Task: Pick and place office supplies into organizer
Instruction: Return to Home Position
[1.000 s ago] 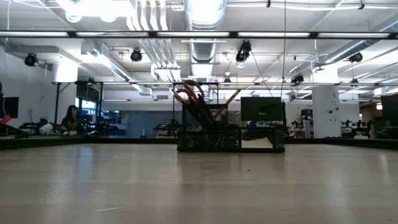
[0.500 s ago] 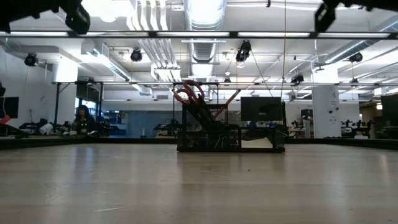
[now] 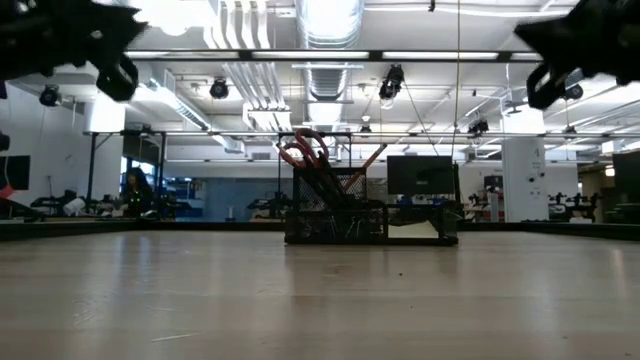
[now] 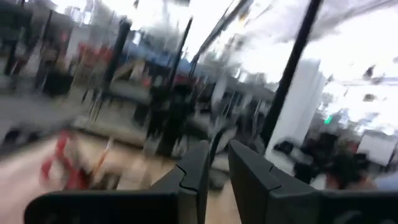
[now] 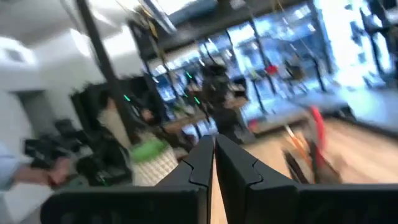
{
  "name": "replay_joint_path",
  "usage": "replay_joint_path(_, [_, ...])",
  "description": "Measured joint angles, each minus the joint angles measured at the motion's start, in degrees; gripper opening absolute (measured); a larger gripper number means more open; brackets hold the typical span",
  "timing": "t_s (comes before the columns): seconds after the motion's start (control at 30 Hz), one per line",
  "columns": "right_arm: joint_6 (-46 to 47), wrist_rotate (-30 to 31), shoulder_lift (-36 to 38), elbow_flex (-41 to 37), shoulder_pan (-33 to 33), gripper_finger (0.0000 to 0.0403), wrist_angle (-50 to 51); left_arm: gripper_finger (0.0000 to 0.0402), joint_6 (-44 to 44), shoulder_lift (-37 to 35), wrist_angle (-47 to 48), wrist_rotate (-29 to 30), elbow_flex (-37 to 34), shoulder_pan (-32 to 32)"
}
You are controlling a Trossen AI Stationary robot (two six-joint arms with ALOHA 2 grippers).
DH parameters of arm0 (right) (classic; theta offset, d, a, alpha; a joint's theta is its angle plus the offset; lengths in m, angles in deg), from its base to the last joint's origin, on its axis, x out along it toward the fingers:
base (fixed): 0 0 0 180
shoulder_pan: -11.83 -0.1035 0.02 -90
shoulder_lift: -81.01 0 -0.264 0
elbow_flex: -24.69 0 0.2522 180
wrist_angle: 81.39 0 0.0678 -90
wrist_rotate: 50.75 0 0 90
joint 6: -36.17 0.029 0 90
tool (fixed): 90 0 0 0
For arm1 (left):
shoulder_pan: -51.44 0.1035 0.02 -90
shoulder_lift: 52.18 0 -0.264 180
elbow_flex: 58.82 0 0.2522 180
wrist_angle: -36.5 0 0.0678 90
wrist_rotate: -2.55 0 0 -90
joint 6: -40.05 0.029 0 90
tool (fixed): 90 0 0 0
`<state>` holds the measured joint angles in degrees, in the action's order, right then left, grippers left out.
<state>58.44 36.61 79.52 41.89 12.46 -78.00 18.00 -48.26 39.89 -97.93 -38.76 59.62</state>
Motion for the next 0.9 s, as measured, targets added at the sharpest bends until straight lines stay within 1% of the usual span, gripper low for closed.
replay_joint_path(0.1, [0.18, 1.56, 1.02, -2.07, 1.0, 0.0013, 1.63, 0.0044, 0.19, -1.84, 3.0, -3.3, -0.27, 1.48])
replay_joint_path(0.2, [0.45, 1.29, 1.43, -2.87, 2.31, 0.0013, 1.83, 0.0044, -0.01, -2.3, 8.87, -4.04, -0.78, 3.34])
replay_joint_path(0.33, [1.58, 1.57, 1.44, -2.92, 3.89, 0.0013, 6.24, 0.0044, -3.15, -0.97, 6.84, -3.99, -3.58, 4.74])
replay_joint_path(0.47, [-0.1, 1.54, 0.11, -2.92, 4.2, 0.0013, 7.34, 0.0044, -4.48, -0.34, 6.35, -4.0, -5.69, 4.83])
replay_joint_path(0.73, [0.28, 1.6, -2.17, -2.9, 4.17, 0.0013, 7.18, 0.0044, -4.53, 2.24, 7.15, -3.83, -5.83, 4.83])
replay_joint_path(0.8, [0.28, 1.61, -1.51, -2.9, 3.9, 0.0013, 7.57, 0.0044, -4.53, 2.92, 7.14, -3.84, -5.83, 4.83])
replay_joint_path(0.9, [0.26, 1.56, 1.43, -2.92, 3.68, 0.0013, 7.37, 0.0044, -4.53, 2.72, 7.23, -3.82, -5.85, 4.83])
